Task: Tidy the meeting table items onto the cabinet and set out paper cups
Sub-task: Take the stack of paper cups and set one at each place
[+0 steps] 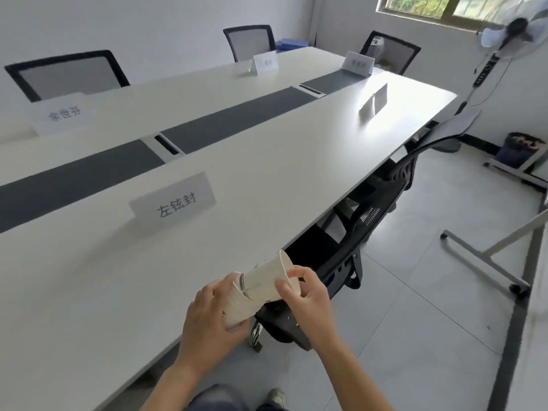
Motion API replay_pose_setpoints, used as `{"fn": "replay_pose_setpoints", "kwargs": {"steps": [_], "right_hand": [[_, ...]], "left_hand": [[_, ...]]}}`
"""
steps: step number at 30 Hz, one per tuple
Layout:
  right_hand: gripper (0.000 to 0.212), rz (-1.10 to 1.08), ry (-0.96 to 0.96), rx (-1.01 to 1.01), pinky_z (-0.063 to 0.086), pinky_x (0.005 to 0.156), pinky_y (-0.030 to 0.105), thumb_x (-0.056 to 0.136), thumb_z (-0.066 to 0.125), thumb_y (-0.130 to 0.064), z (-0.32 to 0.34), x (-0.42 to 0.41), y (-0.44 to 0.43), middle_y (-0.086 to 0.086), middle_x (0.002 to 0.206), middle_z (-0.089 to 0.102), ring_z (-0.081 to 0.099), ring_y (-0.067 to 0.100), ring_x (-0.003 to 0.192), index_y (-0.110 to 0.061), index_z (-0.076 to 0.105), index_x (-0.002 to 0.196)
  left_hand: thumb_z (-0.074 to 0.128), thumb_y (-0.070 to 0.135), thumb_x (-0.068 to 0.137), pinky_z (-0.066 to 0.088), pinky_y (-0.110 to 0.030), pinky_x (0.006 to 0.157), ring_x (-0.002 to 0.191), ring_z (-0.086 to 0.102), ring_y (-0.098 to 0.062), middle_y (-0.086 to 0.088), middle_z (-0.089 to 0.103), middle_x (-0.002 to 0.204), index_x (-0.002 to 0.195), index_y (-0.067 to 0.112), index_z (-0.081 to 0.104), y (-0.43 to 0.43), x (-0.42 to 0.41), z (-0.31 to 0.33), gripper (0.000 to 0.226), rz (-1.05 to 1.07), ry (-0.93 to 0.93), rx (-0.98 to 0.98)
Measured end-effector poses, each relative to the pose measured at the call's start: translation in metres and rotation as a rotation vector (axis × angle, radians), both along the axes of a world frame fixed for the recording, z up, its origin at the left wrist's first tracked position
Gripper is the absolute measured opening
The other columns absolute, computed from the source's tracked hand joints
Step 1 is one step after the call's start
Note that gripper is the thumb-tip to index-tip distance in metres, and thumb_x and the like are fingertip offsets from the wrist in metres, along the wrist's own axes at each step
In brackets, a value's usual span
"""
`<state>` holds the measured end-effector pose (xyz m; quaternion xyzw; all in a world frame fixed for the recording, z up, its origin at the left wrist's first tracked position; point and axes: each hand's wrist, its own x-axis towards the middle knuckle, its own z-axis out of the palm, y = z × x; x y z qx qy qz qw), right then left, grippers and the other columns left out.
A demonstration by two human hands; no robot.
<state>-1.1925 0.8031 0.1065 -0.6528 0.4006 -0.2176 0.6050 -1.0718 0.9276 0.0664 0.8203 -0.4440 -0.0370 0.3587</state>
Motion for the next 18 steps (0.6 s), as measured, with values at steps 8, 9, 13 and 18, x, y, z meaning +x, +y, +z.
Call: {"fn": "replay_pose_setpoints", "kwargs": {"steps": [8,9,13,18], "right_hand": [[0.023,0.136,0.064,-0.135,0.042,0.088,0.027,0.078,0.064,-0.029,0.014,0.049,-0.051,-0.007,0.115,0.046,0.049,0.010,0.102,-0.036,0.049,0.094],[0.025,0.144,0.103,-0.178,0.038,0.085,0.024,0.080,0.063,-0.025,0.015,0.056,-0.059,-0.007,0.116,0.042,0.045,0.009,0.100,-0.030,0.049,0.100],[0.040,0.180,0.264,-0.326,0.036,0.080,0.023,0.082,0.063,-0.022,0.008,0.093,-0.092,-0.001,0.124,0.036,0.044,0.011,0.095,-0.016,0.046,0.118],[0.045,0.257,0.445,-0.402,0.040,0.072,0.025,0.082,0.061,-0.022,-0.009,0.137,-0.133,0.009,0.132,0.034,0.054,0.025,0.100,-0.012,0.043,0.122]], "left_hand": [[0.075,0.011,0.069,0.045,-0.044,0.088,0.111,0.046,-0.028,-0.009,0.047,0.124,0.139,0.019,0.027,-0.009,0.038,0.003,0.085,0.390,0.280,-0.069],[0.074,0.013,0.069,0.048,-0.046,0.085,0.110,0.046,-0.027,-0.008,0.046,0.125,0.140,0.022,0.025,-0.010,0.043,0.001,0.086,0.409,0.306,-0.078],[0.074,0.020,0.070,0.053,-0.055,0.075,0.109,0.048,-0.028,-0.003,0.042,0.131,0.140,0.030,0.018,-0.013,0.066,-0.007,0.089,0.479,0.402,-0.114],[0.075,0.020,0.068,0.054,-0.055,0.071,0.107,0.051,-0.029,-0.003,0.048,0.125,0.134,0.026,0.030,-0.012,0.094,-0.007,0.080,0.547,0.396,-0.182]]}}
